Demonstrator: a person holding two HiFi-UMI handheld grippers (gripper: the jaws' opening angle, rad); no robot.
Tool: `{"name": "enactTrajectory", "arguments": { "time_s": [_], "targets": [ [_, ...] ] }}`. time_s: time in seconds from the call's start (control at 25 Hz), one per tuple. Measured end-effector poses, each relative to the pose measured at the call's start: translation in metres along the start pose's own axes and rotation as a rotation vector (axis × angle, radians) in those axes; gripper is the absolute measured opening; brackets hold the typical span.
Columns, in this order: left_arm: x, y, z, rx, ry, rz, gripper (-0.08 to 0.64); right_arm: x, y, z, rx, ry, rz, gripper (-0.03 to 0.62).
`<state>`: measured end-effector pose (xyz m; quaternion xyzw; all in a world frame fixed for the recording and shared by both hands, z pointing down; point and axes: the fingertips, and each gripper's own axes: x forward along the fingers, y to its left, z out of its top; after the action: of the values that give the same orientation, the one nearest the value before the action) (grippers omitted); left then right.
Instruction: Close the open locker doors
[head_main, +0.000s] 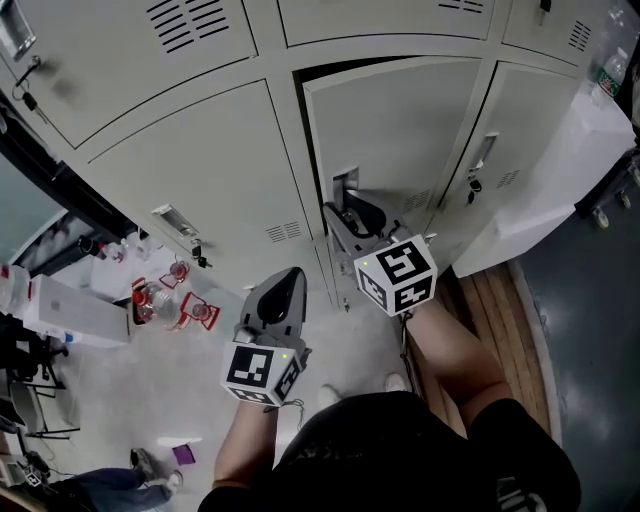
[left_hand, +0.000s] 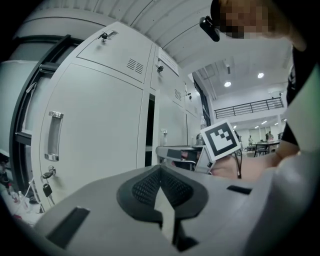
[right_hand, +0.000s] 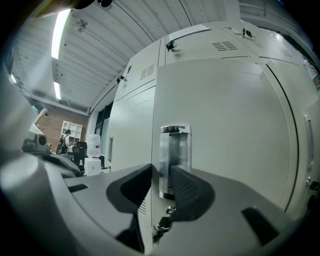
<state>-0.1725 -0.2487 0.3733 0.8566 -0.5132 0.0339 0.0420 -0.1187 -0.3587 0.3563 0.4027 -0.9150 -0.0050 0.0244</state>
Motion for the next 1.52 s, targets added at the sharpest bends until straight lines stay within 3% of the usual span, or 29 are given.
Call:
{"name": "enactTrajectory", "arguments": {
  "time_s": [0.16,0.84,1.52],
  "targets": [
    [0.001,0.007,0.000,-0.004,0.001,0.019,0.005,0.014,-0.003,0.001,-0.030,-0.001,0.003,0.107],
    [0.012,0.024,-0.004,-0.016,0.011,0.067,0.005,0.039,-0.020,-0.004,-0.002,-0.001,0.037,0.083],
    [0.022,-0.003,0.002,-0.022,0.006,0.108,0.005,0.013,-0.040,-0.007,-0.017,-0.010,0.065,0.086]
  ]
}}
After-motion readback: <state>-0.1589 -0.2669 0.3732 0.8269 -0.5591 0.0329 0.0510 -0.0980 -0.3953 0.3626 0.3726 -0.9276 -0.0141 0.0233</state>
